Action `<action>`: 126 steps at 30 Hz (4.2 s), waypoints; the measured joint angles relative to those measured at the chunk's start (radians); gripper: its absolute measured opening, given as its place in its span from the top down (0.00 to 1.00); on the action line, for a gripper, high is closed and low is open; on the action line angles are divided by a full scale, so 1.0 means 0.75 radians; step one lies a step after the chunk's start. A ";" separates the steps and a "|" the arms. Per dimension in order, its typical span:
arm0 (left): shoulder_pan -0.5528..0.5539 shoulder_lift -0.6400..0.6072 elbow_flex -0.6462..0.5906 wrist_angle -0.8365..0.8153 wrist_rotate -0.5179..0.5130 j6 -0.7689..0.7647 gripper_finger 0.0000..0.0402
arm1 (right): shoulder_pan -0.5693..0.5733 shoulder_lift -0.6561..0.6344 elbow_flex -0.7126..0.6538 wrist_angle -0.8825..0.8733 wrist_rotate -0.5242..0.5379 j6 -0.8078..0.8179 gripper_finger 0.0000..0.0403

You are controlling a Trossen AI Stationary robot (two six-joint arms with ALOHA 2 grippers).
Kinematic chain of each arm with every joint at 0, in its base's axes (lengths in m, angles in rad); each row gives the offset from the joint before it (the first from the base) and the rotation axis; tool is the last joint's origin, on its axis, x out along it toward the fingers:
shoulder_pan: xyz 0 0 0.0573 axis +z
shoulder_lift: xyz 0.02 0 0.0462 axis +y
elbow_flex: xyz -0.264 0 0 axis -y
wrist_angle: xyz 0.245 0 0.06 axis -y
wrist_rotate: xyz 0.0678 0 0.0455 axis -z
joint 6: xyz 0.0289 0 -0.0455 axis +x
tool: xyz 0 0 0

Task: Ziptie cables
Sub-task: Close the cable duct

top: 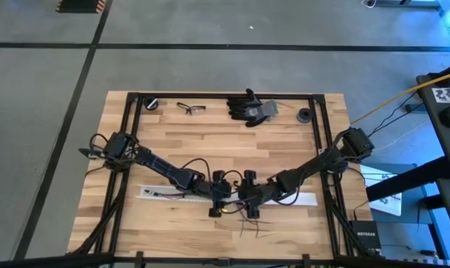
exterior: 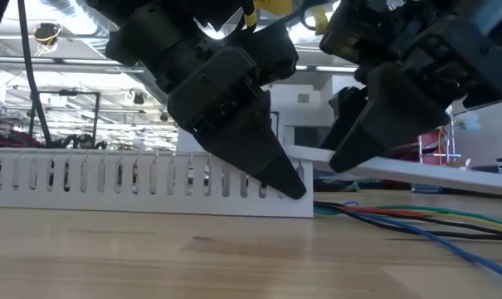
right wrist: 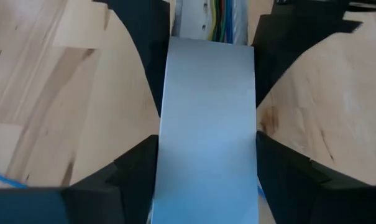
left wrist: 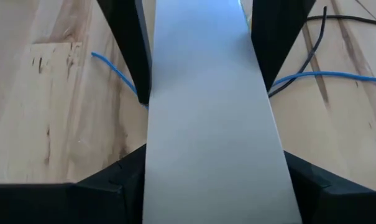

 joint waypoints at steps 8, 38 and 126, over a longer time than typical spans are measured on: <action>-0.001 -0.001 0.000 -0.001 0.002 -0.007 0.44 | 0.002 0.077 0.039 0.012 -0.026 -0.004 0.45; 0.009 -0.069 -0.001 -0.084 0.049 0.020 0.33 | -0.033 0.114 0.104 0.063 -0.044 -0.095 0.44; -0.126 -0.318 -0.553 0.416 -0.129 -0.189 0.42 | -0.032 0.111 0.101 0.100 0.000 -0.101 0.19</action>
